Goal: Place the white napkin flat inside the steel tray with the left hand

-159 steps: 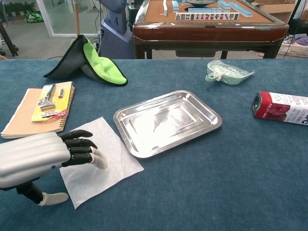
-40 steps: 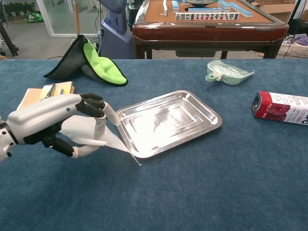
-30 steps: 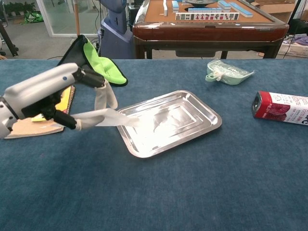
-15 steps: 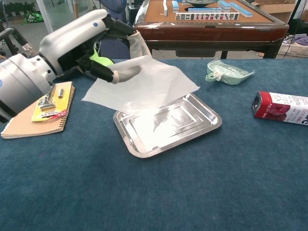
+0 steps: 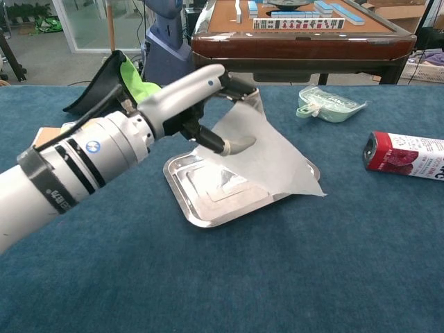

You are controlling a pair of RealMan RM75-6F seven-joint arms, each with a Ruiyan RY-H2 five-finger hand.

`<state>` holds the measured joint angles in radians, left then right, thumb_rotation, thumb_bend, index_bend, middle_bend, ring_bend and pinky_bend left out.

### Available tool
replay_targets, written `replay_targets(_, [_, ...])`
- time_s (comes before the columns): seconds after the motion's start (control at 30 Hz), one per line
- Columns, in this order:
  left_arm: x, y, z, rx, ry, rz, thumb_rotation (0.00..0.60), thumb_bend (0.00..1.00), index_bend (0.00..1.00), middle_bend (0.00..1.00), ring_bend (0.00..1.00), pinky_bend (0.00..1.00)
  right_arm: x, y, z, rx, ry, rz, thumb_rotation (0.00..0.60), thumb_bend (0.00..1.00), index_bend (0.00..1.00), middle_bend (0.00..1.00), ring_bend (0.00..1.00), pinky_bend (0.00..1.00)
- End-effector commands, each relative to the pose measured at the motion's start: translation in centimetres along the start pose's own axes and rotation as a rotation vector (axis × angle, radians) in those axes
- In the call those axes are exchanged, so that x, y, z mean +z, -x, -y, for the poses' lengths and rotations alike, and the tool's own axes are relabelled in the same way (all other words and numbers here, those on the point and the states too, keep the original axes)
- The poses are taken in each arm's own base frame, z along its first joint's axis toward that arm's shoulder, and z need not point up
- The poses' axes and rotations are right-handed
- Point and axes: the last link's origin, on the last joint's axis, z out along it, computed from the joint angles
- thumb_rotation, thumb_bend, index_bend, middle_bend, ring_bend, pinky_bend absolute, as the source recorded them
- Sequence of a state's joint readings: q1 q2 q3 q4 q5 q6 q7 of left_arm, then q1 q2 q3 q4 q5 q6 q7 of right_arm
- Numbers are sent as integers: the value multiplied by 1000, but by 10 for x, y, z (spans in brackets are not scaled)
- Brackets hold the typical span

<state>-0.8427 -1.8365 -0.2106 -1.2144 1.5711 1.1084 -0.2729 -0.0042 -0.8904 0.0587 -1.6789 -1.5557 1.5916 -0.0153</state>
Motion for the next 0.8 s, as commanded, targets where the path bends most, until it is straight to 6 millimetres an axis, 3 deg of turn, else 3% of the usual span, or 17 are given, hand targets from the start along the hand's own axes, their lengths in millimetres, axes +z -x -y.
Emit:
replay_targets(0.03, [-2, 6, 13, 12, -38, 32, 600, 322, 502, 420, 331, 107, -1, -1, -1, -2, 3, 0, 600, 85, 210, 313, 200, 253])
replay_targets(0.47, [-28, -11, 55, 121, -156, 114, 600, 322, 485, 379, 282, 107, 0, -1, 3, 2, -10, -5, 600, 85, 210, 313, 200, 253])
replay_targets(0.8, [-43, -25, 77, 205, -256, 131, 600, 297, 311, 277, 192, 107, 1, -1, 4, 4, -10, -7, 600, 85, 210, 313, 200, 253])
